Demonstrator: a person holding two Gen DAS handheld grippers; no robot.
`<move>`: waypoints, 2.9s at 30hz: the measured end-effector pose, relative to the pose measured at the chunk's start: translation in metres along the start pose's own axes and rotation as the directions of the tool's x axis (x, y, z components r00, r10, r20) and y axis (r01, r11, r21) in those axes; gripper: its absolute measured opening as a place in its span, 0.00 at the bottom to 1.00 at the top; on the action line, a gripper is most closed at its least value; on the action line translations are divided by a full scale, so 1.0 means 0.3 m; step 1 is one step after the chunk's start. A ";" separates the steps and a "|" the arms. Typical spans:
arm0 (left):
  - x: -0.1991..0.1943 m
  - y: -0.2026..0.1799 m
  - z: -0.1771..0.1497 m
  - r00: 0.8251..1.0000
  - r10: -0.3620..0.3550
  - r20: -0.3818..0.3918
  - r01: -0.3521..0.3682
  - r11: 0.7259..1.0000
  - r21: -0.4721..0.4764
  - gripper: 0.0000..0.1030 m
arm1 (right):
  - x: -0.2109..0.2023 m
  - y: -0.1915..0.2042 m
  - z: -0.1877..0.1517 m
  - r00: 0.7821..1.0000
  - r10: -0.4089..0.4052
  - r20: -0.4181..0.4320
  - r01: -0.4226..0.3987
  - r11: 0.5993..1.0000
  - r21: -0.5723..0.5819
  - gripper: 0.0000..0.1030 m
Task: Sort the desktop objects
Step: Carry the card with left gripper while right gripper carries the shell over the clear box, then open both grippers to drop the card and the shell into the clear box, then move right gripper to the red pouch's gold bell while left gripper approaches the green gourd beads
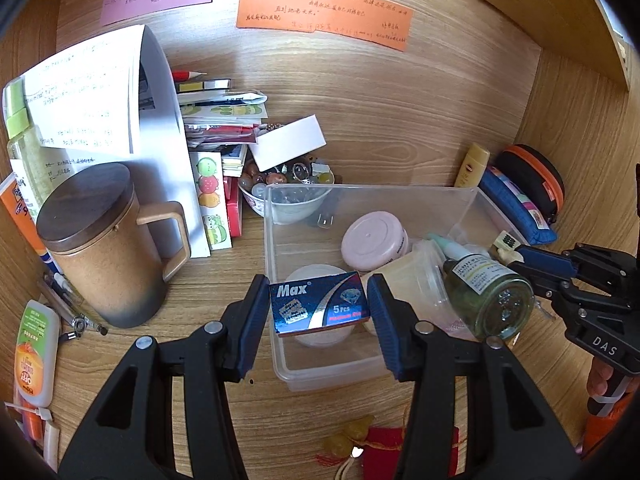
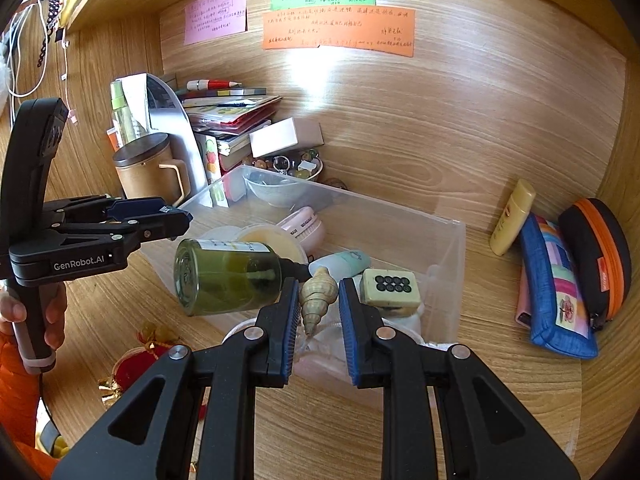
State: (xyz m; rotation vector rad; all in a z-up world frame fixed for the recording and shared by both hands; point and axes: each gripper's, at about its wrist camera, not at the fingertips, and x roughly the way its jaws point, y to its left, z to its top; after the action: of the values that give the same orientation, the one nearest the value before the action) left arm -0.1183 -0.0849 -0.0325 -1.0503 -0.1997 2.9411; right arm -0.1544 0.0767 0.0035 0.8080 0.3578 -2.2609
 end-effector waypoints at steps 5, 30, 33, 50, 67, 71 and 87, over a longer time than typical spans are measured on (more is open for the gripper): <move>0.018 -0.007 0.008 1.000 0.007 -0.008 -0.007 1.000 0.005 0.48 | 0.033 -0.002 0.004 1.000 0.014 -0.010 -0.014 1.000 0.004 0.18; 0.024 -0.011 0.014 0.997 0.076 -0.001 -0.076 0.996 0.050 0.65 | 0.025 0.019 0.011 1.000 -0.016 0.008 0.016 0.999 -0.035 0.18; 0.011 -0.011 0.013 0.996 0.087 0.007 -0.087 0.994 0.059 0.66 | 0.016 0.017 0.011 1.000 -0.020 0.007 0.020 0.999 -0.032 0.19; -0.084 -0.022 -0.050 0.991 0.133 0.008 -0.133 0.989 0.068 0.89 | -0.112 0.053 -0.035 0.990 -0.116 0.081 0.120 0.991 -0.055 0.67; -0.158 -0.001 -0.200 0.984 0.171 -0.060 -0.168 0.985 0.045 0.90 | -0.175 0.159 -0.150 0.997 -0.055 0.058 0.058 0.997 -0.049 0.78; -0.176 0.014 -0.239 0.981 0.182 -0.073 -0.180 0.983 0.036 0.90 | -0.155 0.208 -0.186 1.000 -0.020 0.023 0.021 0.998 -0.054 0.78; -0.242 0.129 -0.333 0.974 0.207 -0.090 -0.211 0.977 -0.035 0.93 | -0.018 0.418 -0.254 0.978 0.145 -0.148 -0.161 0.982 -0.100 0.78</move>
State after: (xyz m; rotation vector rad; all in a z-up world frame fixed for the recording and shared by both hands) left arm 0.0023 -0.1157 -0.0681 -1.2756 -0.1631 3.0796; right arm -0.0300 0.0246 -0.0543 0.9062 0.4671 -2.0284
